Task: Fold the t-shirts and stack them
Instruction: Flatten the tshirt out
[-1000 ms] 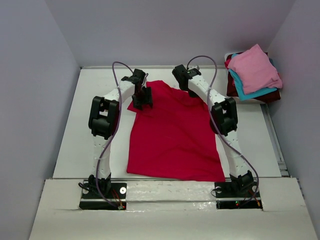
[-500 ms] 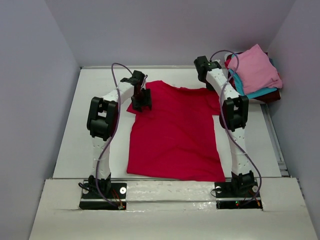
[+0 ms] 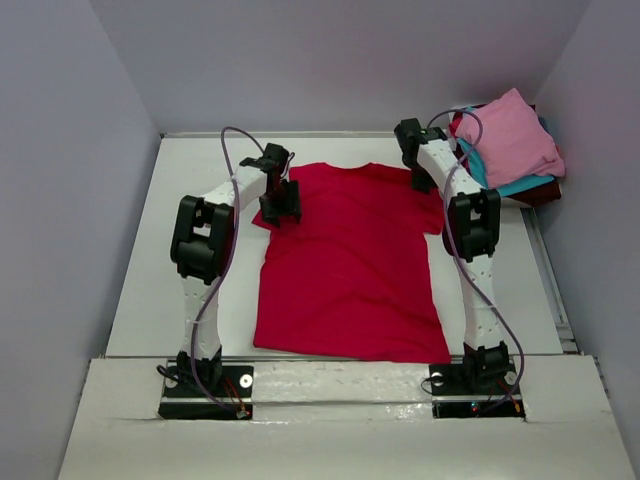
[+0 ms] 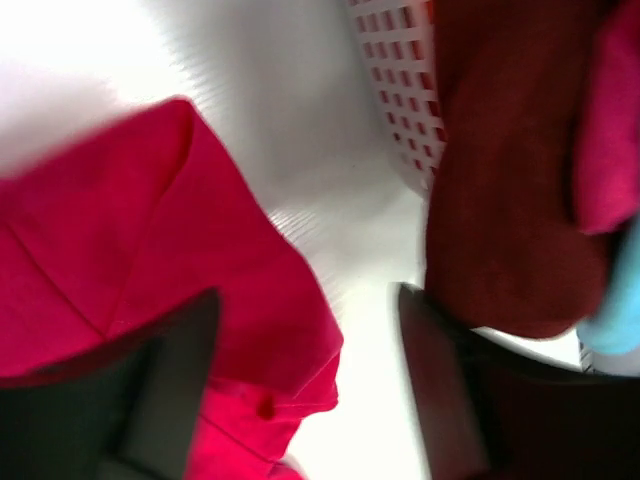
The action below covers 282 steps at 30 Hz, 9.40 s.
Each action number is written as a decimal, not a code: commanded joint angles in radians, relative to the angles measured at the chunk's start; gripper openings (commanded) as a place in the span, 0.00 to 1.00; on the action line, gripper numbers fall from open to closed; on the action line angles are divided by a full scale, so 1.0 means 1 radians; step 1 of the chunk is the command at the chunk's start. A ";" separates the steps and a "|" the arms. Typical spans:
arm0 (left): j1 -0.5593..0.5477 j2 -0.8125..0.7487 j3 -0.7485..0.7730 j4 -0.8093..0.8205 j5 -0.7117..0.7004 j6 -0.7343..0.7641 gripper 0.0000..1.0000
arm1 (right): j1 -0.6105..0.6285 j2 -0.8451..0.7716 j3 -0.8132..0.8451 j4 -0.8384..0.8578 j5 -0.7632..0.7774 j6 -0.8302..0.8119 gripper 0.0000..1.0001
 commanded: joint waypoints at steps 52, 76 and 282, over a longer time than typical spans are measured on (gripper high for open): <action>0.092 -0.048 -0.054 0.038 -0.063 -0.146 0.74 | 0.065 -0.170 -0.424 0.212 -0.589 -0.020 1.00; 0.224 0.261 0.327 0.004 0.042 -0.137 0.76 | 0.065 -0.167 -0.447 0.180 -0.548 -0.040 1.00; 0.092 0.067 0.373 0.069 0.130 0.141 0.78 | 0.158 -0.439 -0.387 0.074 -0.695 0.094 0.60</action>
